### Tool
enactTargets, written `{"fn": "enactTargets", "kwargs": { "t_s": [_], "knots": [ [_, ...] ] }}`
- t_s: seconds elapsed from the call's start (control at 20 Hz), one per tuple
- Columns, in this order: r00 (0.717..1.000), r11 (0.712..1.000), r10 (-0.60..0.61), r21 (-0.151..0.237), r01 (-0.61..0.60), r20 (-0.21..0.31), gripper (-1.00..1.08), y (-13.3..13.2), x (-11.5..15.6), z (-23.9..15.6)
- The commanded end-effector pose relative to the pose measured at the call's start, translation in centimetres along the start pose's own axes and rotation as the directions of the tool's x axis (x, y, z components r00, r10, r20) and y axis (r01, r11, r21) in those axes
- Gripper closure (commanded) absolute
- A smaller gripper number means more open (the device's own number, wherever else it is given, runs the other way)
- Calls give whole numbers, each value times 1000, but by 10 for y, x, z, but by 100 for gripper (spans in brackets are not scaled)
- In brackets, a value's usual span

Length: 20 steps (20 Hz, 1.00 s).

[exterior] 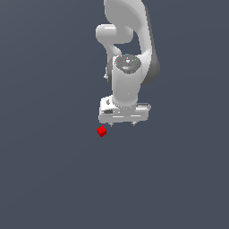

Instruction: Pick up the red cube and move it to a goal position.

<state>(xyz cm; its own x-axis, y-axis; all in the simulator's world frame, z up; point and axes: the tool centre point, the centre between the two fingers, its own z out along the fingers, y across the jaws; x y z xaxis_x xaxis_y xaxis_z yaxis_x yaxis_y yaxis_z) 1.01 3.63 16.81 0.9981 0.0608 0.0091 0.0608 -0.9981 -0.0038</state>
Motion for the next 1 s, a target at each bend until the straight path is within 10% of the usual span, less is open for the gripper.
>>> {"fn": "enactTargets", "kwargs": {
  "t_s": [0.0, 0.95],
  "knots": [
    [1000, 1000, 0, 0, 0, 0, -92, 0, 0, 0],
    [981, 981, -192, 1, 192, 3, -92, 33, -28, 51]
  ]
}}
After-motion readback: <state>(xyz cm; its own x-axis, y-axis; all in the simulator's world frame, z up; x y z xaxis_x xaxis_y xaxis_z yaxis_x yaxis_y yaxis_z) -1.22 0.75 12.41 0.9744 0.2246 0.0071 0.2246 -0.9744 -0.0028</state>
